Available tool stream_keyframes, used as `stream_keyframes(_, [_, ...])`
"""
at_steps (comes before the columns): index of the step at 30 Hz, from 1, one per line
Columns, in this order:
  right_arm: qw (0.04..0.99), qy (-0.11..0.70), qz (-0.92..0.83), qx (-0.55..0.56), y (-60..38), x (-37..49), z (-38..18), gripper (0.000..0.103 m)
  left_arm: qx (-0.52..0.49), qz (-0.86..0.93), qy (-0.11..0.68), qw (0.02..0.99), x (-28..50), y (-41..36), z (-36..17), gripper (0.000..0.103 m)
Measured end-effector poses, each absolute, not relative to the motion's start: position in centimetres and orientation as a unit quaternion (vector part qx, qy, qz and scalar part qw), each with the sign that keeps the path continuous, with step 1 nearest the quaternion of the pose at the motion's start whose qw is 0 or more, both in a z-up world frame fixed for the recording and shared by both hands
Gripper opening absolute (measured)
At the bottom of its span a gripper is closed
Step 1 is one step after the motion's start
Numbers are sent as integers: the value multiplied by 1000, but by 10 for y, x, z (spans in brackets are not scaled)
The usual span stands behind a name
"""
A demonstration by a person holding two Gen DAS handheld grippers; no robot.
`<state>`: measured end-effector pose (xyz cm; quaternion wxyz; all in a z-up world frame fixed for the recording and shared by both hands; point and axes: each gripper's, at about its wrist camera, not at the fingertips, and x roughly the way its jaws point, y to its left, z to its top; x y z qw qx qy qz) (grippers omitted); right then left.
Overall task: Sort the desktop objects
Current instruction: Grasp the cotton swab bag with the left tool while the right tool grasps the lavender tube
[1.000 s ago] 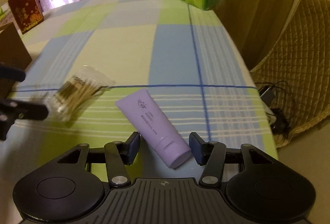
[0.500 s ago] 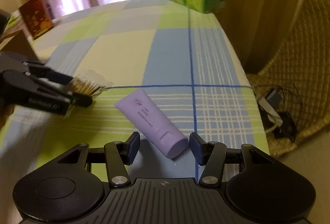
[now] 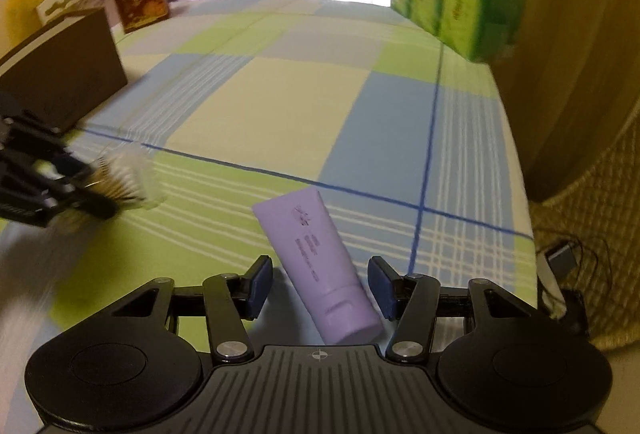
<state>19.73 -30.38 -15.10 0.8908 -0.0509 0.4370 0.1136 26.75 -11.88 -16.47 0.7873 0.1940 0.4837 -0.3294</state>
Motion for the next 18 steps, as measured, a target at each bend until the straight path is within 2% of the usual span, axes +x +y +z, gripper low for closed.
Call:
stream_keyframes(2, [888, 442, 114, -58, -300, 199, -150, 43, 192, -319, 491, 788, 260, -109, -164, 22])
stream_keyframes(3, [886, 445, 112, -59, -298, 199, -149, 34, 190, -315, 495, 787, 255, -105, -163, 22])
stream_keyframes(4, [885, 448, 109, -62, -295, 198, -149, 30, 187, -310, 499, 787, 251, -101, -162, 22])
stream_keyframes(15, [874, 472, 104, -50, -249, 161, -145, 30, 181, -292, 503, 793, 236, -94, -158, 27])
stream_keyframes(18, [870, 477, 113, -48, -239, 149, -144, 30, 181, -290, 501, 795, 235, -97, -160, 23])
